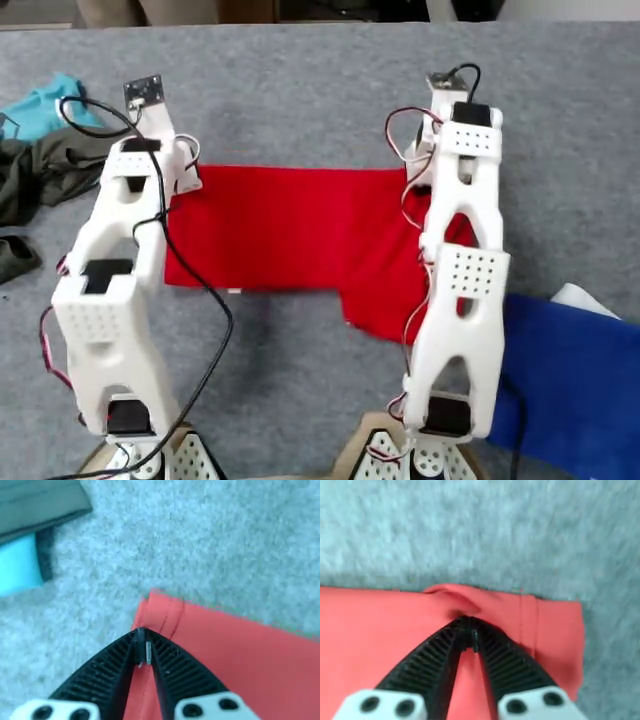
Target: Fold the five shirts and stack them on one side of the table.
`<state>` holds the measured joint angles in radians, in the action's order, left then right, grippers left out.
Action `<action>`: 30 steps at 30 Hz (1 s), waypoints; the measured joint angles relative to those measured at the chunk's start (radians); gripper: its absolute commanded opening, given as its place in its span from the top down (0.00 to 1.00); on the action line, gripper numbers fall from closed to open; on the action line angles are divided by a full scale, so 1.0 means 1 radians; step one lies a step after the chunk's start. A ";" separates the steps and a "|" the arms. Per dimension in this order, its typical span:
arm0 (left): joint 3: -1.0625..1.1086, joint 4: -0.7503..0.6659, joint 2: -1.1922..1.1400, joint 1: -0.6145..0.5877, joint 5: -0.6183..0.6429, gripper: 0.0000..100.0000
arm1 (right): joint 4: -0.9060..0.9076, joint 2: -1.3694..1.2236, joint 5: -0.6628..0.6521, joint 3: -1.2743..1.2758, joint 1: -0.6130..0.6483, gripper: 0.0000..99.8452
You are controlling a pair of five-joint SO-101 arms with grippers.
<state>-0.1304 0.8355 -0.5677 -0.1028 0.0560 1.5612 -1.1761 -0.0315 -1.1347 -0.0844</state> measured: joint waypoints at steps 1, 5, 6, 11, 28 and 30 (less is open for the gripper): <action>-0.054 0.034 -0.031 0.000 0.000 0.98 | 0.014 -0.026 0.000 -0.058 0.002 0.99; -0.285 0.172 -0.160 -0.011 0.000 0.98 | 0.074 -0.106 0.000 -0.238 0.002 0.99; -0.342 0.203 -0.190 -0.012 0.000 0.98 | 0.097 -0.115 0.002 -0.270 0.002 0.99; -0.569 0.351 -0.279 -0.028 0.000 0.98 | 0.201 -0.117 -0.029 -0.425 0.002 0.99; -1.204 0.901 -0.278 -0.060 -0.003 0.98 | 0.207 0.730 -0.390 0.381 0.002 0.99; -1.247 0.913 -0.235 -0.074 -0.002 0.98 | 0.196 0.891 -0.446 0.574 0.002 0.99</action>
<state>-1.3779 1.7484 -0.8025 -0.1765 0.0545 1.7576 -0.2846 -0.4780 -0.5608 -0.0829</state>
